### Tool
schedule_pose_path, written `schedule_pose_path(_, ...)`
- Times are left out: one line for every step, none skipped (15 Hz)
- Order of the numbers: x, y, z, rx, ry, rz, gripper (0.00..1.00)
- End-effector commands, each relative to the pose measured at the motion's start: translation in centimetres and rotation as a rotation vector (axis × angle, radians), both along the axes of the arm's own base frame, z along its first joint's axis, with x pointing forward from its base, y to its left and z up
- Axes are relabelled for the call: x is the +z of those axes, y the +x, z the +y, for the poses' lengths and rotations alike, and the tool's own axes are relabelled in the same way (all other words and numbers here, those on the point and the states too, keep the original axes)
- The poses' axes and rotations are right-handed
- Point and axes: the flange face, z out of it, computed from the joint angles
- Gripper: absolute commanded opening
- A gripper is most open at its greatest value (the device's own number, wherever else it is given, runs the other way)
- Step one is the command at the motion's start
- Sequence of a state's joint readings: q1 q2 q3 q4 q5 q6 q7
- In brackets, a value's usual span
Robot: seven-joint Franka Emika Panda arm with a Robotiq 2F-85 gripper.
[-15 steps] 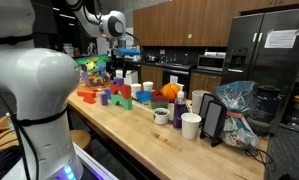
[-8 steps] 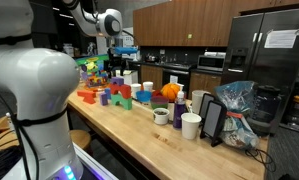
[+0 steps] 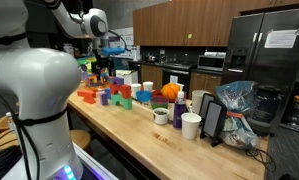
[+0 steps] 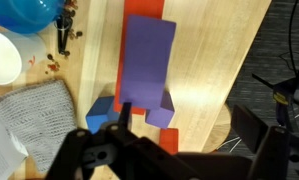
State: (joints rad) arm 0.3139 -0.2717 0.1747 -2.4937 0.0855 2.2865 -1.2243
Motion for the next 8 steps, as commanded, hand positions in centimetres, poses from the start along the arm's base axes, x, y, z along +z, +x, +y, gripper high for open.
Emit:
schedule_pose_path(-0.4,-3.0,1.7,0.044,-0.003,-0.044,1.00)
schedule_pose_path(-0.7,-3.6,2.3,0.058,-0.007,-0.051,1.00)
schedule_pose_path(-1.0,-4.2,2.8,0.072,-0.011,-0.055,1.00)
schedule_pose_path(-1.4,-4.8,3.2,0.086,-0.014,-0.059,1.00)
schedule_pose_path(-1.9,-5.3,3.5,0.099,-0.019,-0.061,1.00)
schedule_pose_path(-2.3,-5.7,3.7,0.109,-0.022,-0.060,1.00)
schedule_pose_path(-3.0,-6.1,3.8,0.119,-0.026,-0.057,1.00)
schedule_pose_path(-3.5,-6.4,3.9,0.126,-0.028,-0.055,1.00)
